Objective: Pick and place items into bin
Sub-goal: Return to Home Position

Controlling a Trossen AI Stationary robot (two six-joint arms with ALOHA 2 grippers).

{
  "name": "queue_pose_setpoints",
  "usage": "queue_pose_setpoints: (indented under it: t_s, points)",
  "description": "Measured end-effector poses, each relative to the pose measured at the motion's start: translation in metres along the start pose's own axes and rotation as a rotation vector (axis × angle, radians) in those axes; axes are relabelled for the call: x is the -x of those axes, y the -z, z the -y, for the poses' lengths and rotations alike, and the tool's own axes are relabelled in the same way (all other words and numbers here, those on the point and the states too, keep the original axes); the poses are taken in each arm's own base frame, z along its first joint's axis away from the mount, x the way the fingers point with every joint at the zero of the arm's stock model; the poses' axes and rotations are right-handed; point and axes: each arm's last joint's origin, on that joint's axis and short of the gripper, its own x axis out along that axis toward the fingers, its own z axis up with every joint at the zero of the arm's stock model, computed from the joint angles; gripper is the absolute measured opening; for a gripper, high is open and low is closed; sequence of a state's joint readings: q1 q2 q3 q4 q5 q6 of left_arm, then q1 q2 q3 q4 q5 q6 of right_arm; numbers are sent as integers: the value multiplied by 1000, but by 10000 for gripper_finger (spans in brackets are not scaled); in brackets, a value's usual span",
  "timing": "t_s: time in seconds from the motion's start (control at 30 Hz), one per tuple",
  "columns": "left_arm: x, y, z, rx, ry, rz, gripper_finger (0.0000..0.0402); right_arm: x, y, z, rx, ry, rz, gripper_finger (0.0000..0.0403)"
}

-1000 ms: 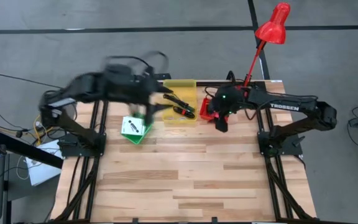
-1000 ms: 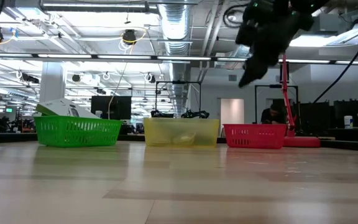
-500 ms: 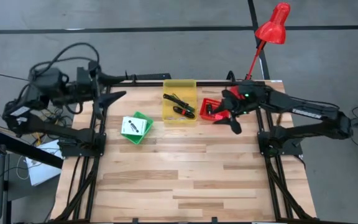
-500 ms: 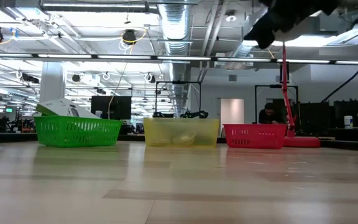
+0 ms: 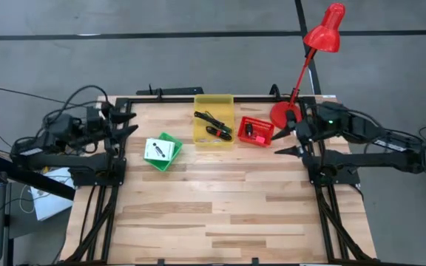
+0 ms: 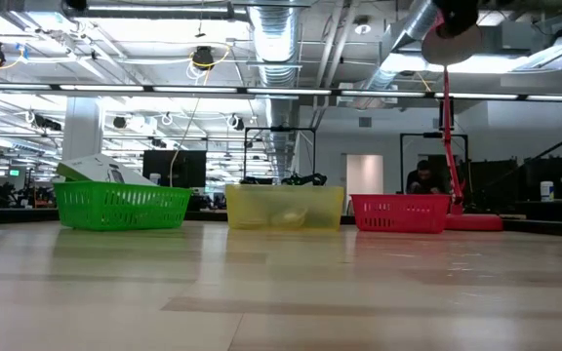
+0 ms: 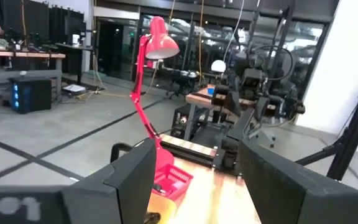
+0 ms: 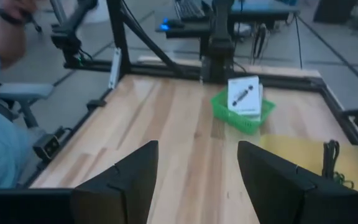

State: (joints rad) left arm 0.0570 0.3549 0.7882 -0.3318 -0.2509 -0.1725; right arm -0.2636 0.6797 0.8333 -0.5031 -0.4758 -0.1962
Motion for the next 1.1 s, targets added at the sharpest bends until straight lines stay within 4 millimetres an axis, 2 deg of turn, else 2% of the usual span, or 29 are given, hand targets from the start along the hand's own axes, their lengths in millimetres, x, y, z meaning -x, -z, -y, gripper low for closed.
queue_pose_setpoints:
  t_s: [0.2,0.47,0.67,0.83,1.03,1.1]
  points:
    - [8,53,-12,46,-30,46,222,18,-3,-14,28,-17,63,216]
    - [17,93,-22,68,-24,100,222,40,-5,-26,35,-31,150,216]
    - [8,108,-23,62,-61,79,222,59,-5,-36,-1,-33,224,216]
    - [5,116,-24,48,-65,79,222,91,-4,-50,-34,-36,340,216]
    - [1,128,-25,47,-65,68,222,135,20,-73,-23,-39,467,216]
    - [-1,132,-25,48,-64,71,222,144,31,-79,-37,-37,508,216]
